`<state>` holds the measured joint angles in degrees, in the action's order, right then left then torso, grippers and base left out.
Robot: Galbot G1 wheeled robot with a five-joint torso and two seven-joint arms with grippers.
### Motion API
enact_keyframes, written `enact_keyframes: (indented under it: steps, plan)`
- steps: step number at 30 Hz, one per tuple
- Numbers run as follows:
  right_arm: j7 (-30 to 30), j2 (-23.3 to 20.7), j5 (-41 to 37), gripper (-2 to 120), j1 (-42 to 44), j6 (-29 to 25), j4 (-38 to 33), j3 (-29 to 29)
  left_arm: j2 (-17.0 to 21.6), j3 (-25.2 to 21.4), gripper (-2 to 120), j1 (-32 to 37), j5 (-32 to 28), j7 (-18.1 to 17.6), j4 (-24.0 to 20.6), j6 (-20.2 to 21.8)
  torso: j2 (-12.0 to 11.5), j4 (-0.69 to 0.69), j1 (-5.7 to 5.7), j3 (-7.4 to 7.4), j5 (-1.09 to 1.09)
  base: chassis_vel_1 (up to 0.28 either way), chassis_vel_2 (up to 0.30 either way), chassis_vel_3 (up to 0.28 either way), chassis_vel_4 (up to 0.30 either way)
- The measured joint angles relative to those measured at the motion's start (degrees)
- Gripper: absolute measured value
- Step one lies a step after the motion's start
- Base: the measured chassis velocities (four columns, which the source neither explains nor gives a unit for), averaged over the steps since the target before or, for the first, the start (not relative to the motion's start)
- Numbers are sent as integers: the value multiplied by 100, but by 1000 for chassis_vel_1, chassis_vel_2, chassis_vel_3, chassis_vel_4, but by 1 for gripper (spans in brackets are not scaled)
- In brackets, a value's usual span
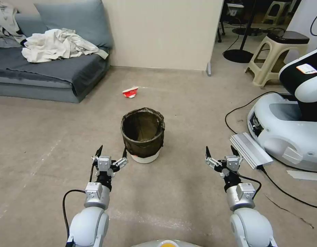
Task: Pick up the trash can from the floor.
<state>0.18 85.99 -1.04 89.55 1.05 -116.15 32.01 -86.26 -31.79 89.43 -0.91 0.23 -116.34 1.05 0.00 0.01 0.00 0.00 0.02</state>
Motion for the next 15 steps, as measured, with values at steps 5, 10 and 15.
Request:
enact_keyframes:
  steps: [5,10,15]
  plan:
    - [130,19,-510,100,341,502,-774,265,-169,-157,100,298,-456,181,-783,518,0,-1,0,0,-1,0,0,0,0]
    - [110,31,-914,100,606,685,-1348,459,-325,-340,100,626,-865,401,-1529,838,1,5,0,-1,6,0,0,0,0]
    - [-258,31,-1184,100,758,431,-1544,609,-305,-446,100,735,-845,452,-1445,403,0,-1,0,-1,4,0,0,0,0]
